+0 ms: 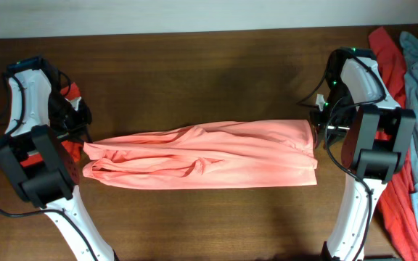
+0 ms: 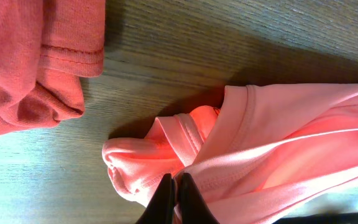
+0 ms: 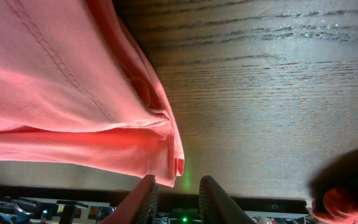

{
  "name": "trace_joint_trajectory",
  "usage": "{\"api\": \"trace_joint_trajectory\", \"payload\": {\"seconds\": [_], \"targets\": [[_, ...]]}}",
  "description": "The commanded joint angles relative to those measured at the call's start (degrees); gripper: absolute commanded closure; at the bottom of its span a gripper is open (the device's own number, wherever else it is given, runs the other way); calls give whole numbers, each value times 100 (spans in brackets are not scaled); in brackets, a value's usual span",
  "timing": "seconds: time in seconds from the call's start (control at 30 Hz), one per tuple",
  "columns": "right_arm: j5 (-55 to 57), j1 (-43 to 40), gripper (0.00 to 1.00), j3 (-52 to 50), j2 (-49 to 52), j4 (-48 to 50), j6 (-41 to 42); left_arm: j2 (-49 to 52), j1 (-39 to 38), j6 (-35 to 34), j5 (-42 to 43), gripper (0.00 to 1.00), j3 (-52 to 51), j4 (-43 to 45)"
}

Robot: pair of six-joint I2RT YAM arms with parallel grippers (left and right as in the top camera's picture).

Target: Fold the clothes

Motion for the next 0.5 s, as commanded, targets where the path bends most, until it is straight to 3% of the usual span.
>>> {"api": "trace_joint_trajectory", "payload": {"seconds": [0.0, 0.13, 0.23, 0.47], "targets": [[20, -35, 73, -35, -234, -26, 9, 50, 39, -37, -85, 97, 57, -31], [-302, -35, 74, -35, -234, -7, -271, 50, 39, -37, -81, 97, 57, -52], [-297, -37, 80, -33, -234, 149, -269, 50, 39, -35, -17, 97, 57, -52], [-297, -37, 81, -20, -247, 348, -267, 50, 39, -35, -66, 97, 50, -192]]}}
